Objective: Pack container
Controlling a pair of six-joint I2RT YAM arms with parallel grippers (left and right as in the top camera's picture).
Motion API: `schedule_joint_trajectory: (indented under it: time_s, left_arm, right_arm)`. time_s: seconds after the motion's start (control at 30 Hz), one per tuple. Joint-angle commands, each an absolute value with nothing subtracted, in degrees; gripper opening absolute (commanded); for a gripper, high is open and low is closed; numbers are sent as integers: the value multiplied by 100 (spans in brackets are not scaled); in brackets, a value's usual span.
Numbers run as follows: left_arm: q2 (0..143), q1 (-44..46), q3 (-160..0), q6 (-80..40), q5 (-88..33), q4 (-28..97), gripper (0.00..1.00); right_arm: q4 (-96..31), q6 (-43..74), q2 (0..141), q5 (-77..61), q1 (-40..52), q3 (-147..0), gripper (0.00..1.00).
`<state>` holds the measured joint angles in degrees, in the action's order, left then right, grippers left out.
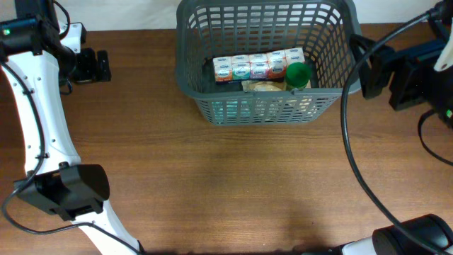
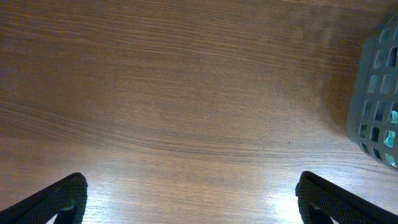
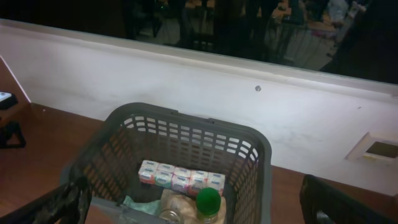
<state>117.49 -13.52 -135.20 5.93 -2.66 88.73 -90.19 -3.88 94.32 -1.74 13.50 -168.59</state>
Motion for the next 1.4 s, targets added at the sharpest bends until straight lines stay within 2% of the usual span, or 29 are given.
schedule_joint_trajectory:
  time_s: [0.0,0.13,0.3,0.37,0.47,0.6,0.77,1.07,1.37]
  left_arm:
    - [11740,-1363,-13498,519,-327,8877,99]
    - [11740,-1363,-13498,519,-327,8875,99]
    - [11740,-1363,-13498,519,-327,8877,99]
    - [11740,-1363,-13498,519,-327,8877,99]
    - [11740,-1363,-13498,519,-327,8875,99]
    - [11740,-1363,-13498,519,-327,8877,99]
    - [11740,-1363,-13498,519,-327,8877,99]
    - [11740,-1363,-13498,519,-327,8875,99]
    - [11740,-1363,-13498,519,-327,8875,99]
  right_arm:
    - [-9491,-412,9489,-121,1347,-16877,99]
    - [-9690,-412,9330,-10,1347,-16879,99]
    - [-8525,-408,8628,-82,934,-16573,99]
    - [-7999,-405,7944,-281,491,-15850,99]
    - [-7430,-408,6692,-279,-143,-14108,99]
    - [-6659,-408,4974,-386,-504,-11483,99]
    - [-5590,-405,2932,-399,-788,-8044,99]
    - [-3688,-405,320,-1337,-961,-2893,99]
    - [-2569,-405,21,-1612,-972,-1037,99]
